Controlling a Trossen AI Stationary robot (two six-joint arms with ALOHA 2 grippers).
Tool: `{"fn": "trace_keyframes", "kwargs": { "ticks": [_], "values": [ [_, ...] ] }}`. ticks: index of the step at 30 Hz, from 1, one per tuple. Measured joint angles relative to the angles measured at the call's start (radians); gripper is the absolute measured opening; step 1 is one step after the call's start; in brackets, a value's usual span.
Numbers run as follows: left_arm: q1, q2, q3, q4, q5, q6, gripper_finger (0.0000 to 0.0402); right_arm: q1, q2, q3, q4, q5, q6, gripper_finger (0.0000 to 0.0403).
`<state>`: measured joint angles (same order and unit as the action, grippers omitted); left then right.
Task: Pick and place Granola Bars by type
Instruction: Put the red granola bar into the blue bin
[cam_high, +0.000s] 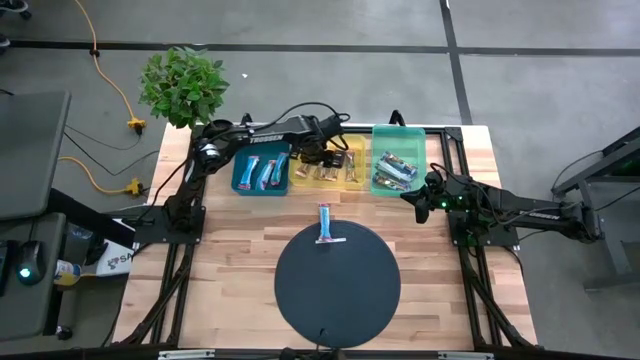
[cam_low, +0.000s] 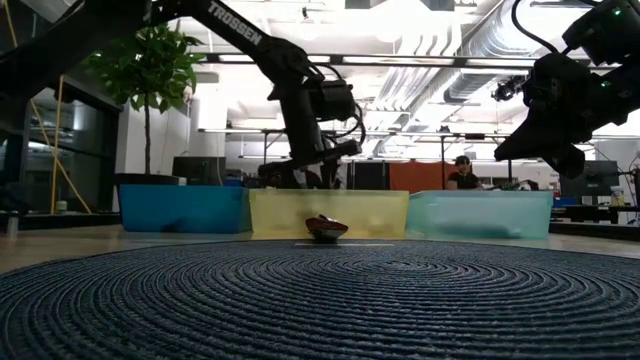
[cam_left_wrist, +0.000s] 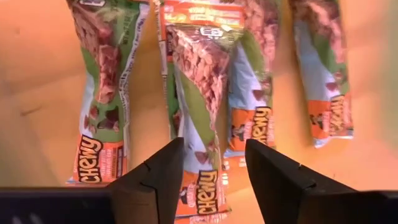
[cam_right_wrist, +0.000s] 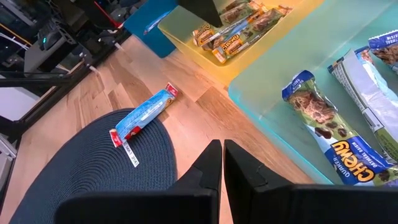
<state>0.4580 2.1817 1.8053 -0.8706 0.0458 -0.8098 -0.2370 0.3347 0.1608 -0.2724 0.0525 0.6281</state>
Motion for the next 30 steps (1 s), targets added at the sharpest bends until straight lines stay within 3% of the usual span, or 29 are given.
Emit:
{"fn": "trace_keyframes", "kwargs": {
  "ticks": [5, 12, 18, 30],
  "values": [
    [0.0, -0.037, 0.0, -0.011, 0.011, 0.002, 0.017, 0.0, 0.0, 0.0, 0.0, 0.0, 0.0, 0.0],
    [-0.023, -0.18, 0.001, -0.084, -0.06, -0.04, 0.017, 0.0, 0.0, 0.0, 0.0, 0.0, 0.0, 0.0],
    [-0.152, -0.256, 0.001, -0.199, -0.189, -0.158, 0.017, 0.0, 0.0, 0.0, 0.0, 0.0, 0.0, 0.0],
    [-0.394, -0.248, -0.001, -0.238, -0.238, -0.52, 0.017, 0.0, 0.0, 0.0, 0.0, 0.0, 0.0, 0.0]
  ]
}}
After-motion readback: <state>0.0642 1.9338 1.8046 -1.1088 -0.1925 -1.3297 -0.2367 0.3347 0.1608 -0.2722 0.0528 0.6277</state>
